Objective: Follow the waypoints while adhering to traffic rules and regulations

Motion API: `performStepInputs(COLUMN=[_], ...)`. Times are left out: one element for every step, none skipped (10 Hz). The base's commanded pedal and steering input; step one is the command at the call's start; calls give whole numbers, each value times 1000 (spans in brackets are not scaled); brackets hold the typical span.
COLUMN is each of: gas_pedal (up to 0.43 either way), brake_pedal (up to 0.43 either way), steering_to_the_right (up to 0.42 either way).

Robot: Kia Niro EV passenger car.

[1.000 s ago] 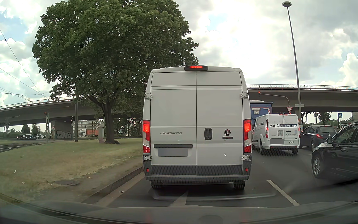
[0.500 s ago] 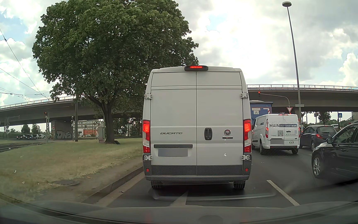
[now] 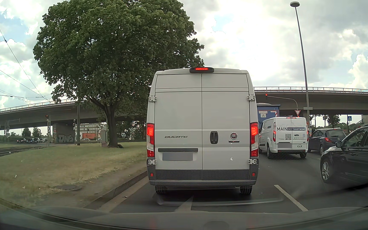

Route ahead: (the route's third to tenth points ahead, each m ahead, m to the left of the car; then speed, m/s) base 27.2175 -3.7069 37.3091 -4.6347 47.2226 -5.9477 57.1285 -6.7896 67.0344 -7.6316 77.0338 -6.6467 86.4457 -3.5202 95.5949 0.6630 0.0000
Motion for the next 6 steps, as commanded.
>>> performStepInputs(gas_pedal=[0,0,0,0,0,0], brake_pedal=[317,317,317,323,323,317], steering_to_the_right=[2,2,2,2,2,3])
